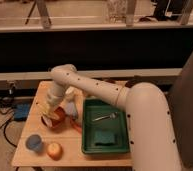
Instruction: Place banana in red bowl
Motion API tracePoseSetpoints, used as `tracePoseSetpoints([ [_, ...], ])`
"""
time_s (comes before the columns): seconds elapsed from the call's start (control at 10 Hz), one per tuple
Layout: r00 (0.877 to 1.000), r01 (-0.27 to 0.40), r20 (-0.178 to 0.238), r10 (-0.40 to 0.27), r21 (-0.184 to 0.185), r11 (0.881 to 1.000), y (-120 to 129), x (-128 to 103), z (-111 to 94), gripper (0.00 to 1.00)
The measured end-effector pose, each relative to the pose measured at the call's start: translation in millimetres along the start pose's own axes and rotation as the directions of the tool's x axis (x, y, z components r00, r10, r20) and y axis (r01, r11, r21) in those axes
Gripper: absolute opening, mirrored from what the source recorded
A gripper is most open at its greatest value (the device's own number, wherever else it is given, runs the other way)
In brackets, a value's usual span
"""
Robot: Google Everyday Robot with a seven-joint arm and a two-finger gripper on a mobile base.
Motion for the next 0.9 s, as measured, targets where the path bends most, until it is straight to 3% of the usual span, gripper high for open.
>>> tracePoseSetpoints([
  [0.6, 1.0, 0.011, 0.002, -0.011, 0.008, 1.0, -1.4, -0.6, 1.3, 0.18],
  [0.9, 1.0, 0.017, 0.003, -0.017, 0.014, 1.0, -1.8, -0.8, 1.4, 0.28],
])
